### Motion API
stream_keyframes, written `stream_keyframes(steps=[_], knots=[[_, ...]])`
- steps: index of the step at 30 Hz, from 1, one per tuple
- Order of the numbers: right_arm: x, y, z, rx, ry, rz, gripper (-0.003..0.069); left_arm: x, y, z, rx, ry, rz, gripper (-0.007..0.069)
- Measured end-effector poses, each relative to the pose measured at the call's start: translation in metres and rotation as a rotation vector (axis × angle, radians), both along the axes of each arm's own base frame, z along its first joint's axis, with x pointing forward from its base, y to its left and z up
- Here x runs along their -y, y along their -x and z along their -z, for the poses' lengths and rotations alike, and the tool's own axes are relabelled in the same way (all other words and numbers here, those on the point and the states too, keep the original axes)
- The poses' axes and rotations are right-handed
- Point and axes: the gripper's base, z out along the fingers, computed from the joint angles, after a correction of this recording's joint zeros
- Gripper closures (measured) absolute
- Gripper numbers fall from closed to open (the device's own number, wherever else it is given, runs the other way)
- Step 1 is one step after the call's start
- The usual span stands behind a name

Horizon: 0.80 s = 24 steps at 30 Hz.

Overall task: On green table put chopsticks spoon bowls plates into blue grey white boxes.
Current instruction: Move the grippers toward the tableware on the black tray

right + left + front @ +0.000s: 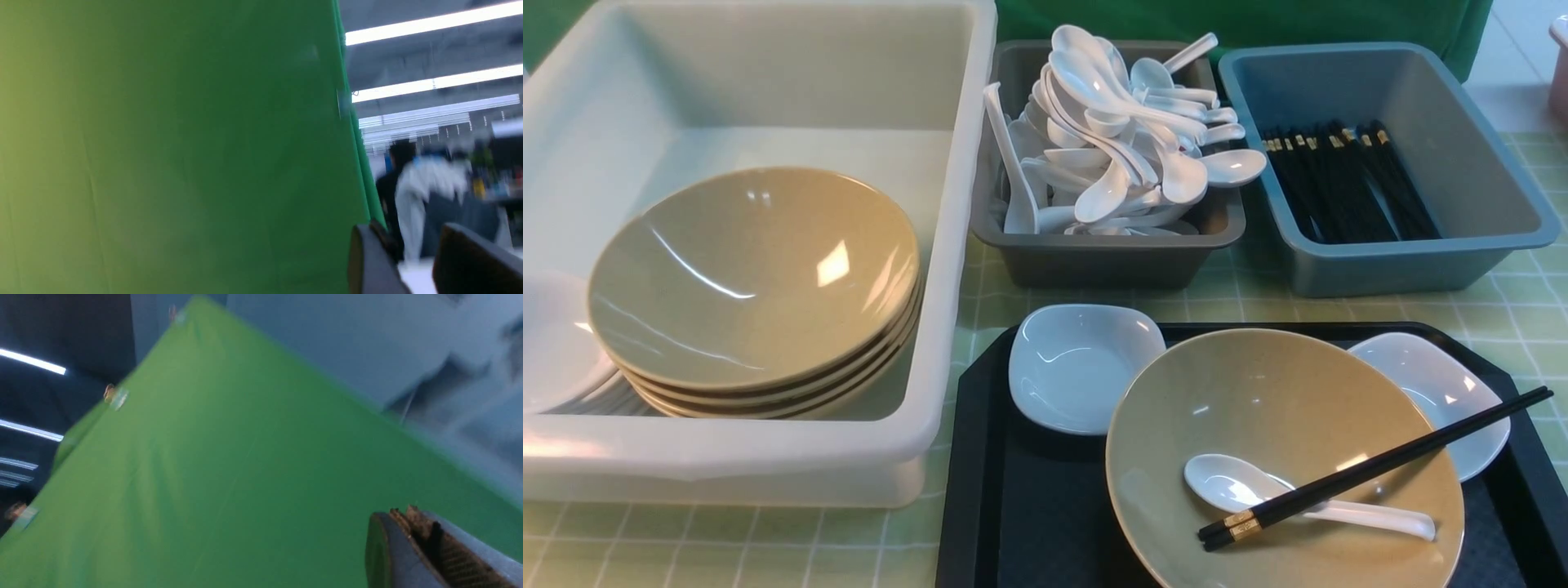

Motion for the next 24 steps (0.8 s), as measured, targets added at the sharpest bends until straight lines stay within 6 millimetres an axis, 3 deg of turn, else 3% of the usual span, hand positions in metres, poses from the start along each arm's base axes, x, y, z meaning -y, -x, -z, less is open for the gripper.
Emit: stream_keyframes(steps=[3,4,5,6,9,10,12,15,17,18,21,24], knots=[[0.000,-0.003,-0.058,0.003,-0.006,-0.002,0.0423,0.004,0.004,-0.060,-0.035,-0.025,0.036,0.0626],[0.000,-0.004,-0.058,-0.004,-0.008,-0.002,0.0423,0.004,0.001,-0.059,-0.058,-0.028,0.039,0.0626],[0.001,-0.011,-0.083,-0.043,-0.021,-0.006,0.0423,0.007,0.000,-0.087,-0.111,-0.052,0.065,0.0626],[0.002,-0.018,-0.098,-0.096,-0.026,-0.004,0.0423,0.011,-0.007,-0.103,-0.209,-0.085,0.091,0.0626],[0.003,-0.044,-0.122,-0.302,-0.034,0.006,0.0423,0.019,-0.029,-0.128,-0.463,-0.167,0.141,0.0626],[0.004,-0.044,-0.120,-0.317,-0.035,0.007,0.0423,0.019,-0.034,-0.128,-0.491,-0.174,0.143,0.0626],[0.005,-0.069,-0.117,-0.516,0.014,0.030,0.0423,0.023,-0.056,-0.126,-0.712,-0.256,0.152,0.0626],[0.006,-0.090,-0.100,-0.712,0.085,0.043,0.0423,0.024,-0.081,-0.106,-0.951,-0.326,0.160,0.0626],[0.006,-0.098,-0.091,-0.796,0.066,0.028,0.0423,0.024,-0.089,-0.097,-1.035,-0.341,0.170,0.0626],[0.004,-0.107,-0.077,-0.933,0.006,-0.011,0.0423,0.025,-0.098,-0.085,-1.126,-0.347,0.189,0.0626],[-0.004,-0.124,-0.054,-1.151,-0.014,-0.127,0.0423,0.028,-0.108,-0.063,-1.256,-0.341,0.241,0.0626],[-0.016,-0.136,-0.037,-1.290,0.089,-0.279,0.0423,0.033,-0.110,-0.045,-1.325,-0.346,0.315,0.0626]])
